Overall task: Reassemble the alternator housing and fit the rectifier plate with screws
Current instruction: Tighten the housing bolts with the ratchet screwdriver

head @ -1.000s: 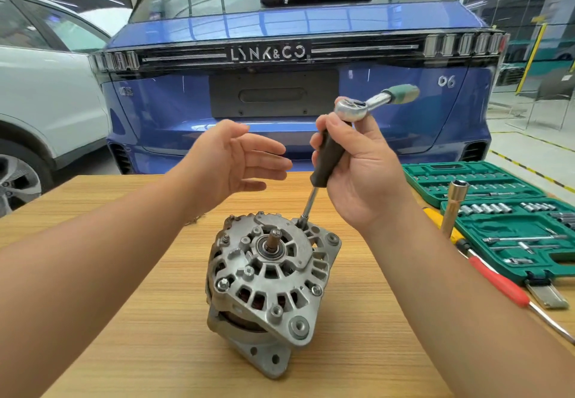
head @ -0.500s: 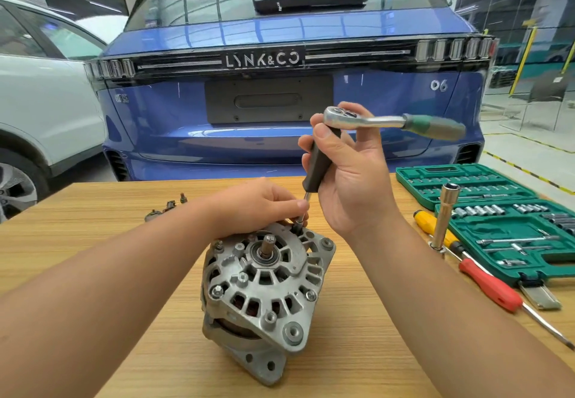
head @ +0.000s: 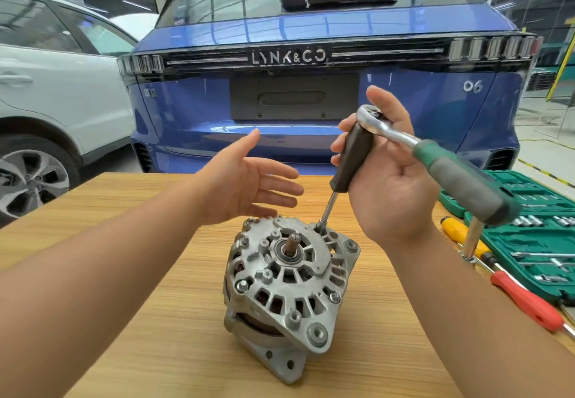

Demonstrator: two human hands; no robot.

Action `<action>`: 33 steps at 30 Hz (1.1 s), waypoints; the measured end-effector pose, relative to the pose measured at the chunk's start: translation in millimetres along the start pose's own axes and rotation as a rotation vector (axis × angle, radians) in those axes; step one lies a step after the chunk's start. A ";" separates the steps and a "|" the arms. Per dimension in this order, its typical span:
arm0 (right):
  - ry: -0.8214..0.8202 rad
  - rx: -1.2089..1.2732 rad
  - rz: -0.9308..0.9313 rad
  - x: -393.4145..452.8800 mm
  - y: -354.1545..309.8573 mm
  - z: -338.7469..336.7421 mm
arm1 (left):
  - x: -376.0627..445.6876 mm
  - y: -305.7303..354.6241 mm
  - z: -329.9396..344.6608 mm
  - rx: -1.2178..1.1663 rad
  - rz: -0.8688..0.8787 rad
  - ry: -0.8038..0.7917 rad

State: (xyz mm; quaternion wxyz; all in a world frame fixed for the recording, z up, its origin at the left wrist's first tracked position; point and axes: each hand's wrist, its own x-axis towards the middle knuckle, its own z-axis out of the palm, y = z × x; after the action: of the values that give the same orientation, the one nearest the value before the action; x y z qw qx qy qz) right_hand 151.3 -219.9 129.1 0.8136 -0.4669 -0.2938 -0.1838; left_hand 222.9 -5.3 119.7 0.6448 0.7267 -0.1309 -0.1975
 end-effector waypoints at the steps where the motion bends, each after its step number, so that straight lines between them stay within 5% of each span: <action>1: 0.019 0.009 0.013 0.8 -1.2 1.7 | 0.1 -0.5 2.3 -0.034 0.002 -0.009; 10: -0.017 0.067 0.024 2.3 8.6 -9.3 | -4.9 20.5 -1.6 -0.189 0.085 -0.010; 14: 0.151 -0.059 -0.012 1.6 8.7 -3.6 | -9.6 18.6 -0.8 -0.120 0.079 0.028; 19: 0.365 -0.148 0.061 3.4 -0.4 -1.1 | -7.2 3.7 35.1 0.466 0.193 0.021; 23: 0.139 0.153 0.341 8.7 -13.2 -10.7 | -2.3 4.0 58.6 0.939 0.149 -0.044; 26: 0.065 0.267 0.372 9.3 -14.4 -11.5 | 3.5 4.9 65.7 1.131 0.171 0.001; 29: 0.083 0.187 0.221 4.3 -3.3 -7.0 | 7.4 0.5 67.4 1.124 0.205 0.024; 33: 0.051 -0.288 -0.197 -3.0 13.7 -9.5 | 9.1 -2.6 65.9 1.109 0.215 -0.025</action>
State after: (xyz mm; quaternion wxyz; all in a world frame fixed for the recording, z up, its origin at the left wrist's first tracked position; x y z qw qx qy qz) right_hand 159.8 -221.2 114.5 0.7236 -0.5426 -0.2882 -0.3147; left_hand 200.8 -67.4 110.1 0.1812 0.9369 -0.2962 -0.0410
